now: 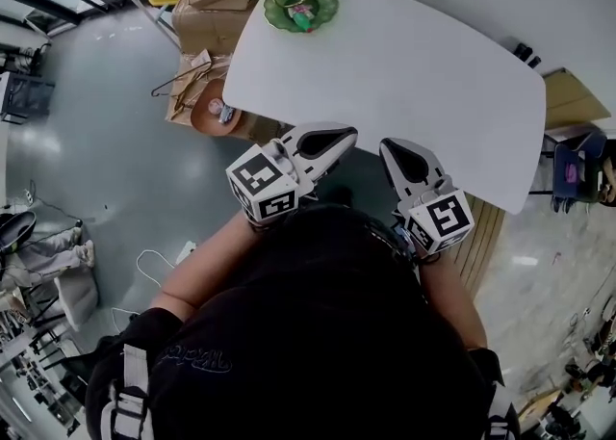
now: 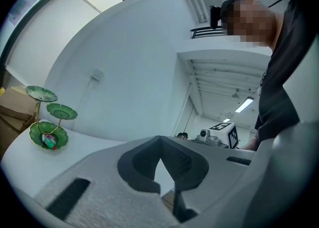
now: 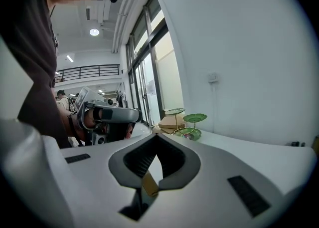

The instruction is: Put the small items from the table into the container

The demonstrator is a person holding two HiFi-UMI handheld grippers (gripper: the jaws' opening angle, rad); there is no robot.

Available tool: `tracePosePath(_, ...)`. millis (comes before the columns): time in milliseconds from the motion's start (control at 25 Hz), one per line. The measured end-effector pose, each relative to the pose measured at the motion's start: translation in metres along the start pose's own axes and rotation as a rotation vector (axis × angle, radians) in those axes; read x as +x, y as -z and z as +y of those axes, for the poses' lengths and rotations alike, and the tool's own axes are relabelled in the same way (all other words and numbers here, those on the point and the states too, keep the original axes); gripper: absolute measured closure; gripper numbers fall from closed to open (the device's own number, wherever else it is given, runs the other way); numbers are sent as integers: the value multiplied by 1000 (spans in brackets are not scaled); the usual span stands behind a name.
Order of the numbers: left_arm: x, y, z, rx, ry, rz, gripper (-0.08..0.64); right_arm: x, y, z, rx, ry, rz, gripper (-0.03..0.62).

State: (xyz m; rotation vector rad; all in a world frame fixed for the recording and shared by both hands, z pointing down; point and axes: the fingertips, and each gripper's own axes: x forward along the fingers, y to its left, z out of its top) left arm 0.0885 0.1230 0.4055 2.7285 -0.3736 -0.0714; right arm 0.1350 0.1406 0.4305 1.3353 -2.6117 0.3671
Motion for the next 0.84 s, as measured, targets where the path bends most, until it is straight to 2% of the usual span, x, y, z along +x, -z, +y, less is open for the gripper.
tracePosePath(280,8,9,-25,5,13,22,555,-22,1,2,-5,-1,-19,575)
tracePosePath(560,6,11,-31,15,-6,24,557,-27,5,5,4,-17,-23,575)
tracePosePath(840,1,13,-36,12,-22,14,557,-28,4,12,-30,-39,-18,575)
